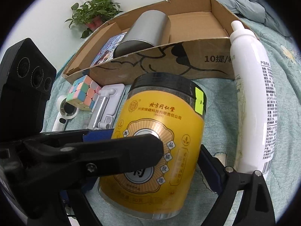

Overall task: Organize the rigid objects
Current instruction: 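Grasp the yellow jar with the left gripper while the right gripper clamps it too, then carry the yellow jar with both grippers and set it beside the silver can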

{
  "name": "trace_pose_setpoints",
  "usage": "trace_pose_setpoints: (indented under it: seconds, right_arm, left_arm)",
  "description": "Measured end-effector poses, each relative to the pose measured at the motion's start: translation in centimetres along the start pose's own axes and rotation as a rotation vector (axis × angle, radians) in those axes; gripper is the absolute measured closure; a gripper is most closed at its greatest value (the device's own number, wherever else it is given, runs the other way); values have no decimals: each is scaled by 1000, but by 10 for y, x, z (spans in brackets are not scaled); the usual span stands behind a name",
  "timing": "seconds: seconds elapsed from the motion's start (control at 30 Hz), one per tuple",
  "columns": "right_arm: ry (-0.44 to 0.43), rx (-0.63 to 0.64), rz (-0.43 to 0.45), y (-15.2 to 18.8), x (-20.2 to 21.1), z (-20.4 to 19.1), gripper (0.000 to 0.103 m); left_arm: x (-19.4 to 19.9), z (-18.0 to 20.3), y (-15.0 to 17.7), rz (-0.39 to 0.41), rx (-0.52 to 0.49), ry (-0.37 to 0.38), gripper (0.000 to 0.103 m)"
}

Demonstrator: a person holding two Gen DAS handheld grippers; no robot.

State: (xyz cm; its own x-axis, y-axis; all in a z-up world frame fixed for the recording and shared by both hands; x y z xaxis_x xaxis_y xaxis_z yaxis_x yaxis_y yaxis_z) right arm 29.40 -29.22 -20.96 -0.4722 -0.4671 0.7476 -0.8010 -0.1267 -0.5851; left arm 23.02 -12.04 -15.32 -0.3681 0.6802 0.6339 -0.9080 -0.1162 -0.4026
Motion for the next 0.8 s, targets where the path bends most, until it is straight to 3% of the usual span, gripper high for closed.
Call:
trace_pose_setpoints:
  seconds: [0.2,0.43,0.6,0.8]
  right_arm:
    - [-10,22,61,-10,15,-6,15]
    - [-11,104,177,-48,44,-26,15]
    - [-16,153,224,-92,50,-32,15]
    - [-20,203,206,-158,44,-31,15]
  left_arm:
    - [29,14,-2,72,-60,3,28]
    - [66,43,-37,181,-154,12,28]
    - [81,62,-87,226,-215,-6,28]
    - [87,77,-157,221,-232,-15,28]
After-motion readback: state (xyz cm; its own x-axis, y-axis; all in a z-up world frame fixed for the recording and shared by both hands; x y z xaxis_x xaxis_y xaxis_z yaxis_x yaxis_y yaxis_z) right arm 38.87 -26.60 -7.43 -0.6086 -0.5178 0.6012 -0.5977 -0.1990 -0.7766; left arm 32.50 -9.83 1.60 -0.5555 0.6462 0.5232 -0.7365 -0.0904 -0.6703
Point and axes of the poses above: each gripper's, at about its wrist camera, not at the fingertips, and x roughly against the way its jaws point, z to its right, y to its underside, the point moved 6 cm from there along -x, roughly the way its jaws point, and after that the axes turned 9 degrees about z, right-handed, at the moved point
